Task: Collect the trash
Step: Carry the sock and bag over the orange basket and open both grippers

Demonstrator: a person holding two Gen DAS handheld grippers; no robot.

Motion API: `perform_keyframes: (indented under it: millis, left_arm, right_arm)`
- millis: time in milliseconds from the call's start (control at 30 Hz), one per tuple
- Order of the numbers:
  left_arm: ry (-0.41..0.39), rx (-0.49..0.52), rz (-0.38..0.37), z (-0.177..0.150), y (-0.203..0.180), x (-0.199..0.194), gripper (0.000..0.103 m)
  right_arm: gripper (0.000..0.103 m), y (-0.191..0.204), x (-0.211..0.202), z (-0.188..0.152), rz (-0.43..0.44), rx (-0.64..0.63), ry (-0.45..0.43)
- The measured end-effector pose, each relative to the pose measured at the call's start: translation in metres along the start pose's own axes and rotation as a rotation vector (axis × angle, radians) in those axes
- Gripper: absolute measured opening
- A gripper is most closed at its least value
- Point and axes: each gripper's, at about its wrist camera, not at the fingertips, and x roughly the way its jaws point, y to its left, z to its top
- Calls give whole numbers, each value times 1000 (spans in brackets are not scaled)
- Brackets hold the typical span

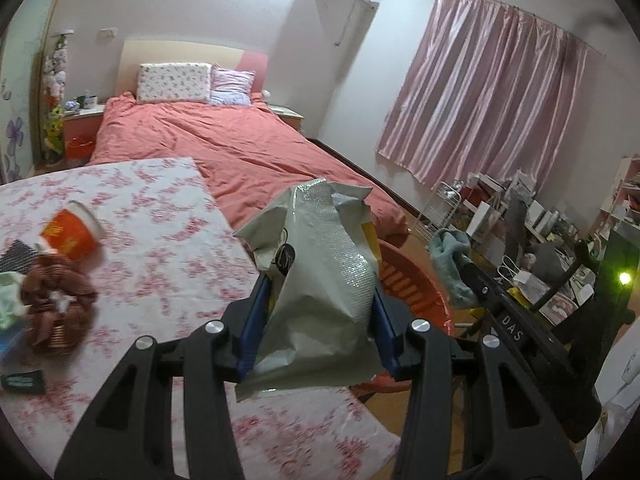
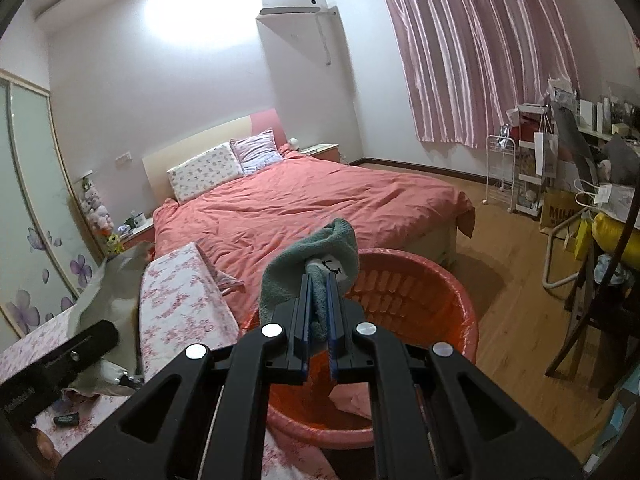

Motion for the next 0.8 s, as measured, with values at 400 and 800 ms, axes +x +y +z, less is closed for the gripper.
perform_keyframes:
  millis: [400,800]
  left_arm:
    - [88,52,-70,-1,-33,84,54]
    - [184,47,-28,-17,-23,120,70]
  right_arm:
    - [8,-39,34,4,-9,84,30]
    - [38,-42,34,-9,-33,114,81]
